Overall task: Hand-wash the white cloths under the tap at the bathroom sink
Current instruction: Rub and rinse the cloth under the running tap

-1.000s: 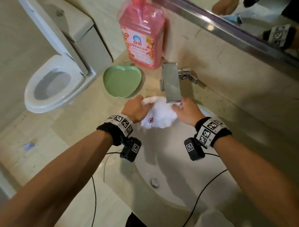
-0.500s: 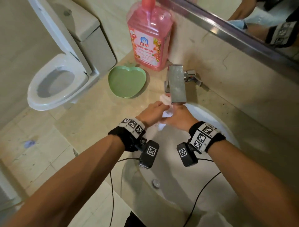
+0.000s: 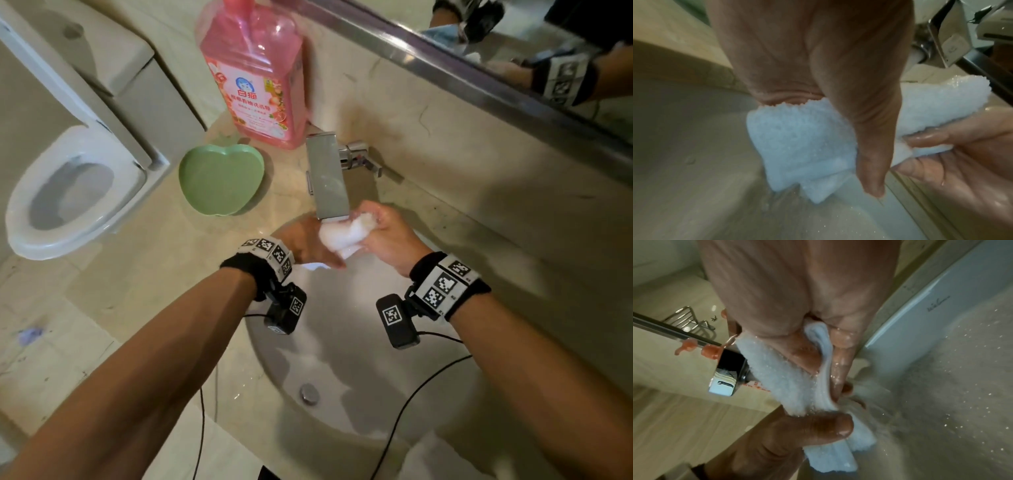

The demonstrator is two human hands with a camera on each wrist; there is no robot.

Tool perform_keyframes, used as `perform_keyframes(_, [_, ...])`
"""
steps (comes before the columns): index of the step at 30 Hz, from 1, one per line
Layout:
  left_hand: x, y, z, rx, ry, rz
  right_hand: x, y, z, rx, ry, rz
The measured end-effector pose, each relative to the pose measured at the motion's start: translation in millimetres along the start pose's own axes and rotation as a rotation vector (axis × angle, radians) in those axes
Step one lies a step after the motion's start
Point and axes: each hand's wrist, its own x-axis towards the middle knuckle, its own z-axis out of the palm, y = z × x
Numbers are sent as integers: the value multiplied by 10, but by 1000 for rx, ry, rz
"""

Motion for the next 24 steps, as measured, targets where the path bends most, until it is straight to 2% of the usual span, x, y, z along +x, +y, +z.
perform_keyframes(2, [59, 27, 32, 71, -36, -65, -34, 8, -63, 3, -8, 8])
perform_keyframes(4, [80, 68, 31, 170, -64, -1, -35, 47, -147, -50, -42, 29])
perform_keyframes(6, [66, 93, -21, 252, 21, 78, -31, 81, -236, -77, -119, 125])
perform_keyframes(9, [36, 79, -66, 420, 138, 131, -7, 119, -225, 7, -203, 334])
perform_keyframes(12, [-22, 105, -102, 573, 106, 211, 53, 79, -84, -126, -174, 371])
perform_keyframes(16, [-104, 174, -148, 751, 97, 268, 154, 15, 64, -466, -249, 283])
perform_keyframes(19, [-153, 248, -135, 709, 106, 255, 210, -20, 149, -778, -243, 126])
perform_keyframes(21, [-132, 283, -96, 611, 137, 202, 242, -17, 179, -946, -236, 23])
perform_keyframes(24, [-103, 288, -60, 367, 173, -15, 260, 3, 184, -1142, -159, -85])
